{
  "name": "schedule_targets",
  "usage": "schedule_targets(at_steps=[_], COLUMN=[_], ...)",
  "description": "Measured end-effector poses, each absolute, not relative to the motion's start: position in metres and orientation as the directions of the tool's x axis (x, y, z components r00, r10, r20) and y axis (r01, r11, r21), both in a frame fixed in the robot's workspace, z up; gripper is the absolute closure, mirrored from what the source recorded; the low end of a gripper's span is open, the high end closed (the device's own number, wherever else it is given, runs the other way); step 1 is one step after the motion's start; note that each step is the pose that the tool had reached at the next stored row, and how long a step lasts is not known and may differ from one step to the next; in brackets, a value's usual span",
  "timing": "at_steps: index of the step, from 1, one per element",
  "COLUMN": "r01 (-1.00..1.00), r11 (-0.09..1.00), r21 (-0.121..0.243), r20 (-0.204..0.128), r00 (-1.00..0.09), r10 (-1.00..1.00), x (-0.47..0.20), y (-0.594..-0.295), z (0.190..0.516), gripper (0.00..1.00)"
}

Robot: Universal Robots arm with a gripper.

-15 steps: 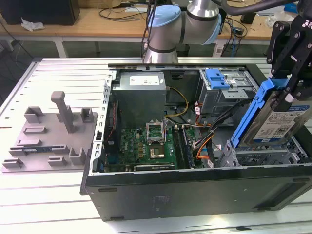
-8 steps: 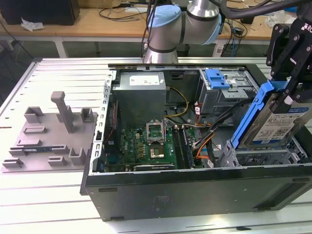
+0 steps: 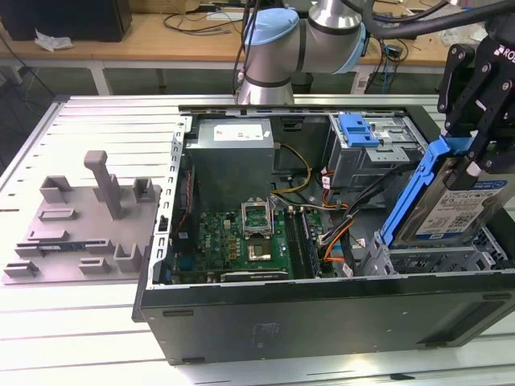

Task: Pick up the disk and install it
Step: 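Insert the disk into the insertion slot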

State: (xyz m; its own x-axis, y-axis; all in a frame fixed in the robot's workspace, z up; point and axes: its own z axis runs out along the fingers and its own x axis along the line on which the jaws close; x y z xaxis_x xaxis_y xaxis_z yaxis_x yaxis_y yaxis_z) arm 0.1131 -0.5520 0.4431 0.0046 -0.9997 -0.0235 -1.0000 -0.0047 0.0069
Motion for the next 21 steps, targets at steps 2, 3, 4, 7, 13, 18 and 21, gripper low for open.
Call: schedule_targets(at_steps=[2, 3, 4, 7, 13, 18, 21], r01=[-1.000, -1.000, -1.000, -1.000, -1.000, -1.000, -1.000], r11=[-0.005, -0.005, -0.005, -0.004, -0.004, -0.004, -0.004], r21=[0.007, 0.007, 0.007, 0.007, 0.007, 0.007, 0.007], r20=[-0.024, -0.024, -0.024, -0.024, -0.024, -0.024, -0.024], r00=[0.004, 0.004, 0.004, 0.004, 0.004, 0.004, 0.004], r10=[-1.000, -1.000, -1.000, -1.000, -1.000, -1.000, -1.000], x=[0.113, 0.113, 0.113, 0.113, 0.113, 0.113, 0.113], y=[-0.552, -0.552, -0.552, -0.552, -0.552, -0.552, -0.552], z=[0.441, 0.440, 0.440, 0.436, 0.431, 0.425, 0.422], gripper=[0.64, 0.64, 0.64, 0.64, 0.64, 0.64, 0.64])
